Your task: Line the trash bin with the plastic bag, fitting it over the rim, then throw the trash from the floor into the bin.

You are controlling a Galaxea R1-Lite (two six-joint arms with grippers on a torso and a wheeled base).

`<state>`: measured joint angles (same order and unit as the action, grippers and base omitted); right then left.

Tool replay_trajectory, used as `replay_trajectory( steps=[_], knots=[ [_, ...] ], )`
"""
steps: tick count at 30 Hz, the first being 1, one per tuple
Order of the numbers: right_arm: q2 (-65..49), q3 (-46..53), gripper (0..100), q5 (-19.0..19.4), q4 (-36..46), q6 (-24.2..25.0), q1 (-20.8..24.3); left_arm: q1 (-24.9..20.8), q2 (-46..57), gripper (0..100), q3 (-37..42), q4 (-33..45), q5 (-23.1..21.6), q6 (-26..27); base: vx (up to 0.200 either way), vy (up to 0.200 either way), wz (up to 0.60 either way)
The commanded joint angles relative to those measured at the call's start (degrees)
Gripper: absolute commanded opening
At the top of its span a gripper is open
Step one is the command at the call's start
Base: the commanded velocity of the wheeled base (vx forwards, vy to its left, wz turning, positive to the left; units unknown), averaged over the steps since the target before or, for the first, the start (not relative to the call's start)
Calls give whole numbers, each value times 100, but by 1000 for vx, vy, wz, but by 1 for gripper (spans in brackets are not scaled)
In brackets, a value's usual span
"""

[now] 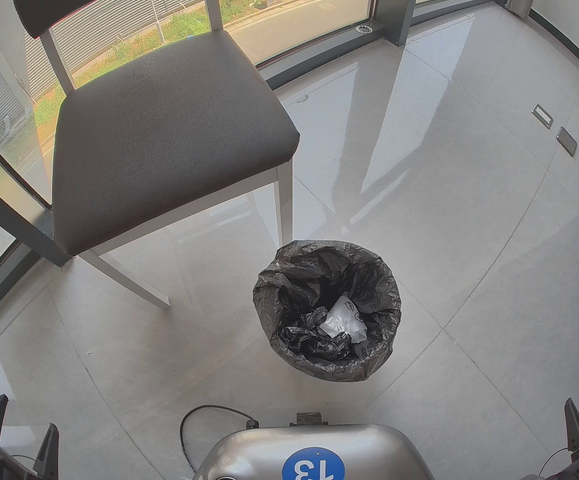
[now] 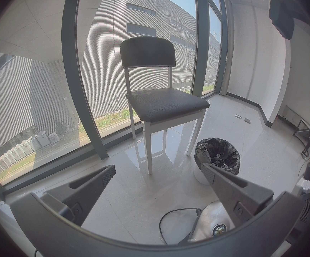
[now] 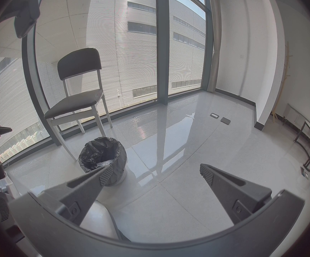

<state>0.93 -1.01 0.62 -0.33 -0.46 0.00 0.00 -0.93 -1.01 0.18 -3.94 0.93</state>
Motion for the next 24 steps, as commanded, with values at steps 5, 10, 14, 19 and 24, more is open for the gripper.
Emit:
replay_trajectory(
  steps=[5, 10, 14, 19, 24],
  knots=[
    [-57, 101, 100, -1, -2, 46, 0, 0, 93, 100, 101, -1, 7, -14, 0, 0, 0],
    [-57, 101, 100, -1, -2, 46, 0, 0, 93, 100, 101, -1, 7, -14, 0, 0, 0],
    [-57, 101, 100, -1, -2, 46, 0, 0, 93, 100, 101, -1, 7, -14, 0, 0, 0],
    [-57, 101, 100, -1, -2, 46, 0, 0, 93, 100, 101, -1, 7, -14, 0, 0, 0],
    [-57, 101, 100, -1, -2, 38, 0, 0, 93, 100, 101, -1, 7, -14, 0, 0, 0]
  ],
)
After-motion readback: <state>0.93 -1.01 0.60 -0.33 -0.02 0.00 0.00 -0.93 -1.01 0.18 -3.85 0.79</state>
